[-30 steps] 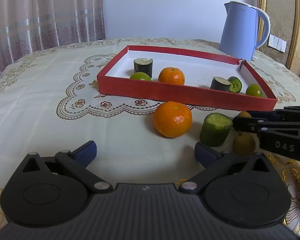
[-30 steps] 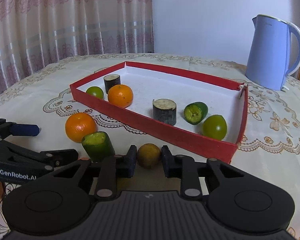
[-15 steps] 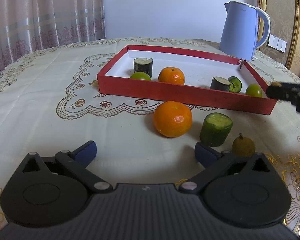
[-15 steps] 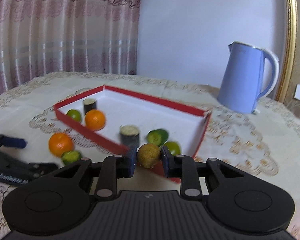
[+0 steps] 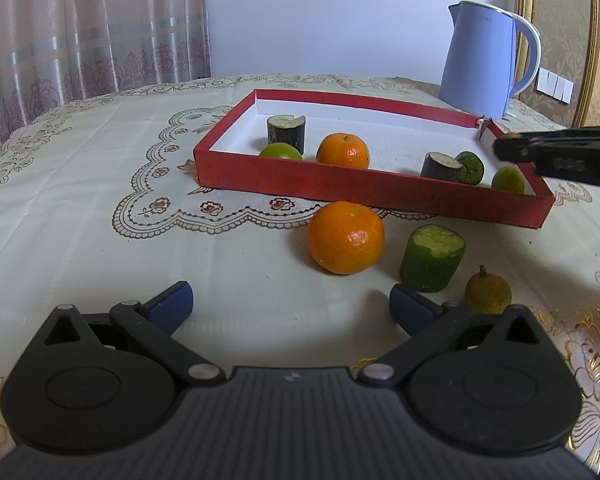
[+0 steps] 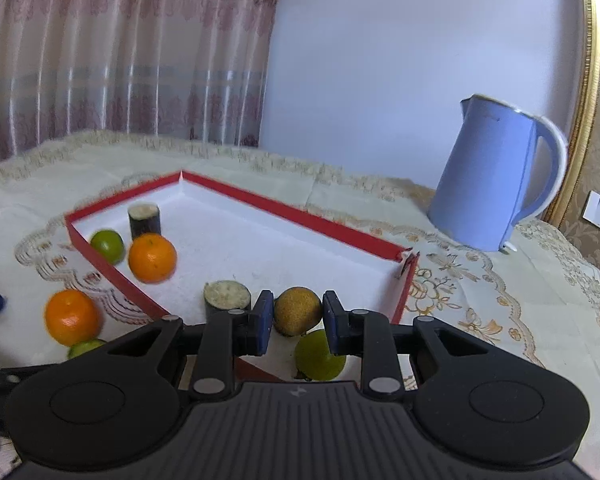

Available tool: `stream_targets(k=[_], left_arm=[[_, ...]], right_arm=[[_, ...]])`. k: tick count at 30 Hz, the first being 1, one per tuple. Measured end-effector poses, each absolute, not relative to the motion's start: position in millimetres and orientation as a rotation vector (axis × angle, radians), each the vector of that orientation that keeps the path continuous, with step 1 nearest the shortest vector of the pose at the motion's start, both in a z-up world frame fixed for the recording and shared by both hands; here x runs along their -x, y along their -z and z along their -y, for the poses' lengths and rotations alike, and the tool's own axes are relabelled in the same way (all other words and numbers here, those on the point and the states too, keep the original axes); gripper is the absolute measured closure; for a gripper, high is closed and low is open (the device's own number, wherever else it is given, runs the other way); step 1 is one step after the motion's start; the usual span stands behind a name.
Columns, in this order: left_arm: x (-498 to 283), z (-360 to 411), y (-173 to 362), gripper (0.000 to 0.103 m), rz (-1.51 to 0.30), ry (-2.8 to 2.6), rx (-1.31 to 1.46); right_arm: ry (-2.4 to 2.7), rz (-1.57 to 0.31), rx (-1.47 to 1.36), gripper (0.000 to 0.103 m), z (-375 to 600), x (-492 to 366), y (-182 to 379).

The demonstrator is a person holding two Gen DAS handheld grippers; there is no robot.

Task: Organize fruits
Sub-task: 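Carry the yellowish fruit into the red tray and open the right gripper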

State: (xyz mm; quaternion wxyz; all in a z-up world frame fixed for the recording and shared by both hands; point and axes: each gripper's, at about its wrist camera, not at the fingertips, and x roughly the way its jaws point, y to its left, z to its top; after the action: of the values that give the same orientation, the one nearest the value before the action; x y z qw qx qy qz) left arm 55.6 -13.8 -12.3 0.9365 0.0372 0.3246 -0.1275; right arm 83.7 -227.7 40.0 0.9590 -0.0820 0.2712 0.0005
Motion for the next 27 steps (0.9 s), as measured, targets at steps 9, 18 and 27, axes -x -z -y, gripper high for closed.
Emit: stream_targets(k=[9,18,27], left_arm=[[-56,14,12,0.000,-0.663,0.260,-0.076],[-56,14,12,0.000,-0.663,0.260,-0.077],[-56,14,12,0.000,-0.664,0.260,-0.077]], right_arm=[[0.025,-0.612,0.205,0.077,224,-109,-22],[0.035,-0.638,0.288,0.077,205,-129,-14],[0.083,-0.557,0.310,0.024,207,-97,-27]])
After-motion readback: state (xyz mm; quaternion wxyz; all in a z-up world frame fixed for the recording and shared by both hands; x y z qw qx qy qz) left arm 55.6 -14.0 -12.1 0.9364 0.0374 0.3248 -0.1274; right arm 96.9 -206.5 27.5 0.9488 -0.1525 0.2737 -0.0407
